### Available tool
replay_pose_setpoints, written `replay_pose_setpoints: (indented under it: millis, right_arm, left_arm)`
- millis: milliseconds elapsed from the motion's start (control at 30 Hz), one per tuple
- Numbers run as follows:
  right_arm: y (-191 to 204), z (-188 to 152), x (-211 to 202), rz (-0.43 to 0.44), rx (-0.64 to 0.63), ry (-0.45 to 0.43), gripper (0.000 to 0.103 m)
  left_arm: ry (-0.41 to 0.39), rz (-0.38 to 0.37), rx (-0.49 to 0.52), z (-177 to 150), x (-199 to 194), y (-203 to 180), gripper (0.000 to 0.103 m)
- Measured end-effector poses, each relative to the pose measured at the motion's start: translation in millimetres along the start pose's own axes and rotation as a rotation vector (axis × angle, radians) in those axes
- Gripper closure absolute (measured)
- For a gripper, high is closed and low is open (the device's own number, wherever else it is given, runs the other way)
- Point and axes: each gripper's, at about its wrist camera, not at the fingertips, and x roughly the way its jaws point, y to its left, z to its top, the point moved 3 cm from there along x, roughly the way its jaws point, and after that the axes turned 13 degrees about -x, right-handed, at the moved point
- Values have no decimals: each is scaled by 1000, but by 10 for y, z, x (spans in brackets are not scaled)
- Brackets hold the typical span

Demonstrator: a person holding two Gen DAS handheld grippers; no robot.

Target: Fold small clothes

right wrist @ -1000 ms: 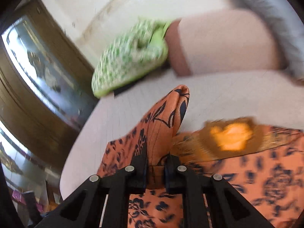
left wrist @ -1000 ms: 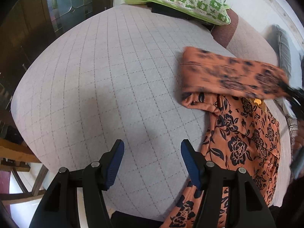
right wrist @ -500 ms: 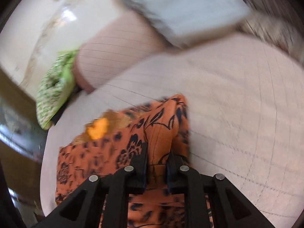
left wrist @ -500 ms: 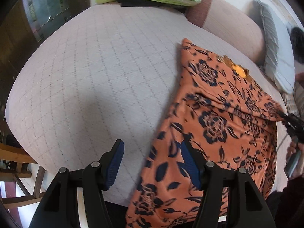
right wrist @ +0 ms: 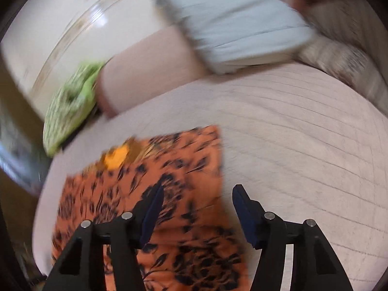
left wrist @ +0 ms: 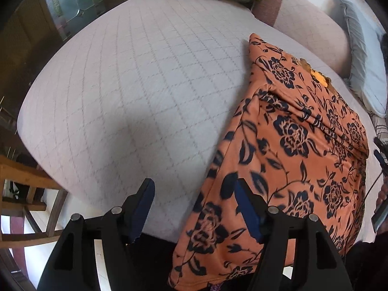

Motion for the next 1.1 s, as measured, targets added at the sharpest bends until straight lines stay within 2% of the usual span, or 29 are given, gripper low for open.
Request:
replay_pose_setpoints:
  millis: [67,100,133,167,200,300,433,567,700,933,1000,1033,1067,1100]
  right_arm:
    - [186,-84,208,-9,-56,79,42]
    - [259,-179,397,-49,-101,168,42]
    - [314,-241,501,-98,-147,218,41]
    - [427,-258,481,-157,-240,203,40]
    - [509,-253,417,-164,-291,197,40]
    - [617,-244,132,-42,-308,183,41]
    - [511,-378,-430,13,-321,141,40]
    - [254,-664,-791,80,-274,138,40]
    - [-84,-979,-1068,130,-171,128,40]
    - [-388,-1390,-998,180,4,188,40]
    - [-422,-1483,-986,200,27,201,40]
    - [-438,-1517,-987,211,39,204,40]
    - [-451,-1538,-985,219,46,207,40]
    - [-457,-1556,-987,224,47,207,40]
  left_arm:
    - [-7,10,16,-78,-27,19,34]
    - [-7,16,30,-122,-38,48,34]
    - [-6,18,39,-145,-44,69,34]
    - [-5,20,48,-162,-46,97,34]
    - [-6,21,57,-183,-52,133,34]
    - [-15,19,85,-269,-56,276,34]
    - [-11,-34,127,-394,-43,399,34]
    - [-19,-111,214,-559,-47,394,34]
    - [-45,-141,284,-632,-77,319,34]
    - [0,-172,320,-660,-1,180,34]
    - [17,-178,321,-667,45,198,43]
    - [32,-188,322,-678,70,209,56]
    - [43,-189,323,-675,105,190,62]
    - [42,-183,327,-689,109,196,62]
